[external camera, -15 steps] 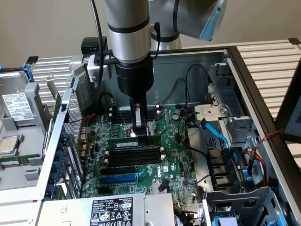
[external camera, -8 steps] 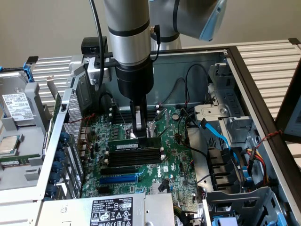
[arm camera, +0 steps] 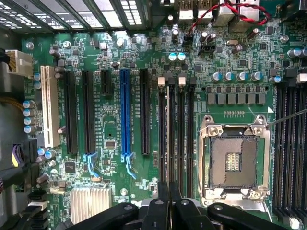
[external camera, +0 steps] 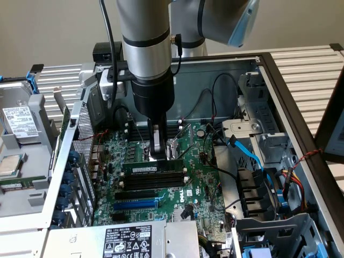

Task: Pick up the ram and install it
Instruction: 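Insert the ram into the slot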

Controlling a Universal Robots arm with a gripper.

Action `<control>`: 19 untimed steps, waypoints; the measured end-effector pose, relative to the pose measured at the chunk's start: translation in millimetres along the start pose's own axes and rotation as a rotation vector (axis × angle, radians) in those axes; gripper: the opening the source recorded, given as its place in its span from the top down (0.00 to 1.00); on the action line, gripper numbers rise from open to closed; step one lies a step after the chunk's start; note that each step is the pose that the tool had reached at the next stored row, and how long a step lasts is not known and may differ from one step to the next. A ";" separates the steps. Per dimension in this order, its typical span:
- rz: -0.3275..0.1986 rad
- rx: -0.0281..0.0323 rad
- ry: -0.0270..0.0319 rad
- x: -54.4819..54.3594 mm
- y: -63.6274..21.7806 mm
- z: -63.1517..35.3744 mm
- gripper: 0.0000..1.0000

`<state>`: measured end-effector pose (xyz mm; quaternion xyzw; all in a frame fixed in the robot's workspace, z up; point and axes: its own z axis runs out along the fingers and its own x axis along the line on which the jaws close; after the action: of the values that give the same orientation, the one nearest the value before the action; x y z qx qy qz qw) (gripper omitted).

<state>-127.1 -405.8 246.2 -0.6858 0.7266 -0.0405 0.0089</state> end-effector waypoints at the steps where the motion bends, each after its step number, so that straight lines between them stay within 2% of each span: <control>1: 0.000 0.0000 0.0000 0.0 0.0 0.4 0.88; 9: -0.005 0.0033 -0.0005 -0.1 0.4 2.2 0.88; 19: -0.018 0.0042 -0.0016 1.6 0.9 3.6 0.88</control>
<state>-127.8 -407.5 242.6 -0.6924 0.7202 -0.0415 0.0106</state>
